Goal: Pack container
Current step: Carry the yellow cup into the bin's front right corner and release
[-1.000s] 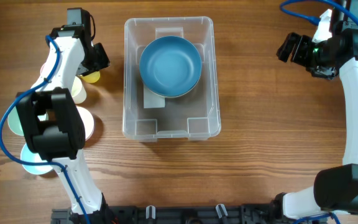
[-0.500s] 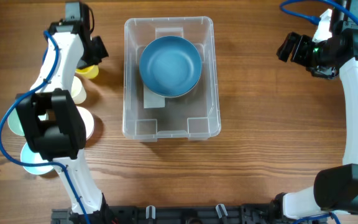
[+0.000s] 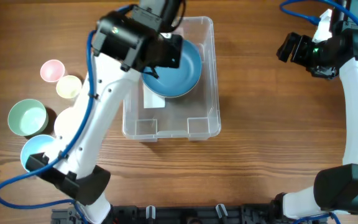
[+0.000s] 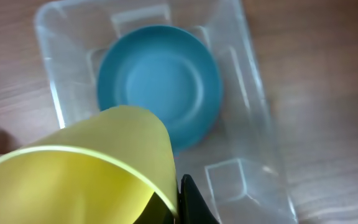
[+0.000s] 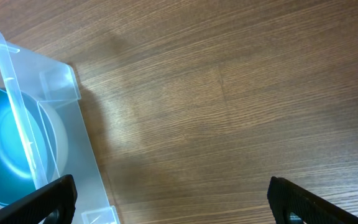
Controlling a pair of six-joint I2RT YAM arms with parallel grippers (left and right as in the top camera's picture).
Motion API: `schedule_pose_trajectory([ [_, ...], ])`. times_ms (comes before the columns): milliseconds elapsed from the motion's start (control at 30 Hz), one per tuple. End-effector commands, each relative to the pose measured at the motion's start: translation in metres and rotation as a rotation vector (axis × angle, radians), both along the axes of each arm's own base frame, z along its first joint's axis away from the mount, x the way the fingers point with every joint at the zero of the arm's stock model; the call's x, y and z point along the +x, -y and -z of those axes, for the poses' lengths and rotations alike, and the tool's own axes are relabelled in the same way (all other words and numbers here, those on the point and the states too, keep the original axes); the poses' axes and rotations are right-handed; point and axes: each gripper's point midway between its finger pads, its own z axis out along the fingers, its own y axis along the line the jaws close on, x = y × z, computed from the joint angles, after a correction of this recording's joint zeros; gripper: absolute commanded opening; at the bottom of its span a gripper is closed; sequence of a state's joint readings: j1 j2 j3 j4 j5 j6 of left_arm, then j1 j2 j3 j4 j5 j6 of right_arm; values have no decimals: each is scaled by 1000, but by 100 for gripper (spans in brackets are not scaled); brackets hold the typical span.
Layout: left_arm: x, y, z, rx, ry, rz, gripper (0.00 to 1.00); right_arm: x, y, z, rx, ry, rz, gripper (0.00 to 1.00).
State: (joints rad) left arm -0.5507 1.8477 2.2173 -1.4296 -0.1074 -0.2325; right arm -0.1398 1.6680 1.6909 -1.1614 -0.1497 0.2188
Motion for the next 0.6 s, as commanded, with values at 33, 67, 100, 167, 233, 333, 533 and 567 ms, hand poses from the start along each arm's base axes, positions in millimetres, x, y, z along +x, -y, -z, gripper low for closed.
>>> schedule_pose_trajectory([
  [33, -12, 11, -15, -39, 24, 5, 4, -3, -2, 1, -4, -11, -11, 100],
  [67, -12, 12, -14, -42, 21, 7, 4, -5, -2, 2, -3, -21, -9, 100],
  [100, -12, 12, -14, -42, 21, 7, 4, -8, -1, 4, -8, -37, 3, 100],
  [167, -12, 11, -14, -42, 21, 7, 4, -20, 8, 7, -44, -83, 49, 100],
  [233, -12, 12, -14, -42, 21, 7, 4, -31, 7, 3, -46, -103, 58, 99],
  [333, -12, 12, -14, -42, 21, 7, 4, -46, 5, -9, -47, -100, 57, 100],
  [533, -16, 18, -14, -79, -3, 24, 4, -77, 1, -28, -55, -104, 42, 100],
  [567, -18, 21, -14, -92, -13, 34, 4, -80, 1, -31, -56, -97, 42, 100],
])
